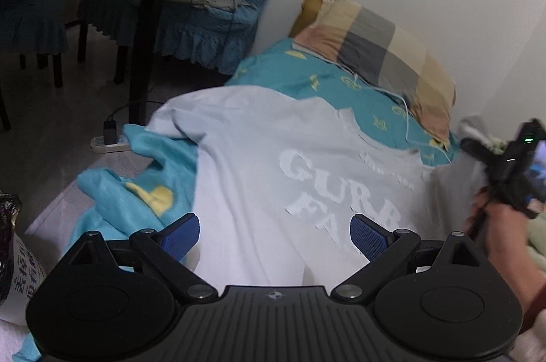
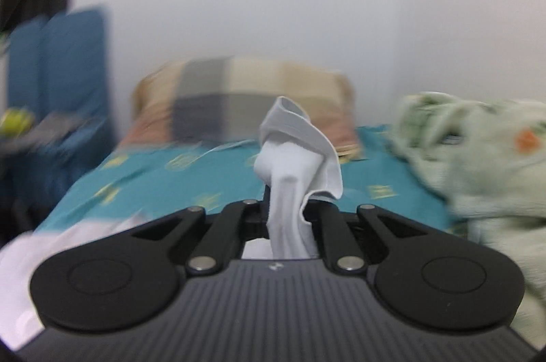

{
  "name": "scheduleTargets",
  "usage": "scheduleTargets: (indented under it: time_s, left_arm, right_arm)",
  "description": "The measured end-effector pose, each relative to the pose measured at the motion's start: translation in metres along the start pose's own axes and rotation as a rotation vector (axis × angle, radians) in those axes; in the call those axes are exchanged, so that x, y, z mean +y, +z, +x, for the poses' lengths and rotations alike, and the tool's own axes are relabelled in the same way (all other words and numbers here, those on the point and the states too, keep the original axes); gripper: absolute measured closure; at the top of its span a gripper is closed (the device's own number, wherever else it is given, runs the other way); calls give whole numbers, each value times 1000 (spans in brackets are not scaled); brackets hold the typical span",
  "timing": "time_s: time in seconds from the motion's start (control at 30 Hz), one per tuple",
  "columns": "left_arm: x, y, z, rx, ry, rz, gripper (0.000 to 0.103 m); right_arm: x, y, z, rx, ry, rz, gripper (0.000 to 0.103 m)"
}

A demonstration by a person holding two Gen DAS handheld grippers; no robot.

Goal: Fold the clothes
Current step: 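Grasp the T-shirt sleeve with the right gripper and fold it onto the body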

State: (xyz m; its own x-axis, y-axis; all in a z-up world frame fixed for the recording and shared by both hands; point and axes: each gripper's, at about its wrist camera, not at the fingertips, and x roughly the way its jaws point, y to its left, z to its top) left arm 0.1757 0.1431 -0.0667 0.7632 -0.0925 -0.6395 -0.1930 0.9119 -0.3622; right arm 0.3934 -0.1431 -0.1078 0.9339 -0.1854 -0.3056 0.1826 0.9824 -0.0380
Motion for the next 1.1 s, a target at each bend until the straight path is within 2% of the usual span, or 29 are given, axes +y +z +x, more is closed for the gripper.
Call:
scheduleTargets:
  time_s: [0.17, 0.23, 0.33, 0.4, 0.47, 0.5, 0.7, 0.83, 1.0, 1.1]
  left_arm:
    - [25, 4, 5, -1, 46, -30, 6]
    - [33, 4, 12, 23, 49, -46, 6]
    - [35, 4, 18, 40, 36, -52, 6]
    - [33, 3, 21, 44, 25, -45, 6]
    - [29, 2, 24, 54, 18, -29, 6]
    - [26, 1, 24, 57, 16, -19, 6]
    - [9, -7, 19, 62, -8, 46, 6]
    - [-5, -16, 8, 62, -27, 109, 6]
    - [-21, -30, -16, 34, -33, 194, 6]
    - [-26, -36, -27, 35, -41, 213, 6]
  right_arm:
    - [80, -48, 23, 116, 70, -162, 95]
    - [92, -64, 30, 173, 88, -163, 93]
    - [88, -69, 31, 240, 129, -82, 89]
    - [80, -63, 27, 273, 197, -35, 71]
    - [77, -55, 29, 311, 281, 28, 30]
    - [71, -52, 21, 319, 311, 61, 25]
    - [28, -27, -63, 307, 371, 157, 25]
    - [-9, -15, -146, 281, 373, 131, 25]
    - [-58, -13, -250, 258, 376, 112, 25]
    - [-85, -20, -293, 272, 356, 159, 25]
